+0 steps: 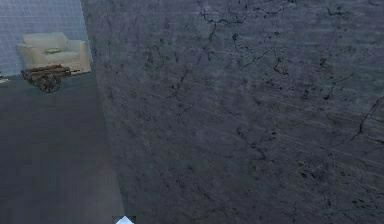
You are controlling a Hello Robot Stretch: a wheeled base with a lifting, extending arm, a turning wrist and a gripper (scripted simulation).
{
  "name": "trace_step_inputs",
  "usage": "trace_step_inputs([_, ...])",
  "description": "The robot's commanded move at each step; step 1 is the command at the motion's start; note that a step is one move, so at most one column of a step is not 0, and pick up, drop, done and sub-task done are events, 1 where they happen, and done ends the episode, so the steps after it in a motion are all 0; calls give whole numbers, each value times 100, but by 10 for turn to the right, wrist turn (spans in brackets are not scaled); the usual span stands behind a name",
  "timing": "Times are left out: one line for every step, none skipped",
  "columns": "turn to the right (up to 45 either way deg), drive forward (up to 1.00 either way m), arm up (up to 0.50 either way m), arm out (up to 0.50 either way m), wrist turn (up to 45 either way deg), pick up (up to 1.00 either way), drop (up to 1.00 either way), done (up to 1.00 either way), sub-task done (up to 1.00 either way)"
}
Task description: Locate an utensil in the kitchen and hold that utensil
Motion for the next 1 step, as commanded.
trace_step_inputs([0,0,0,0,360,0,0,0,0])
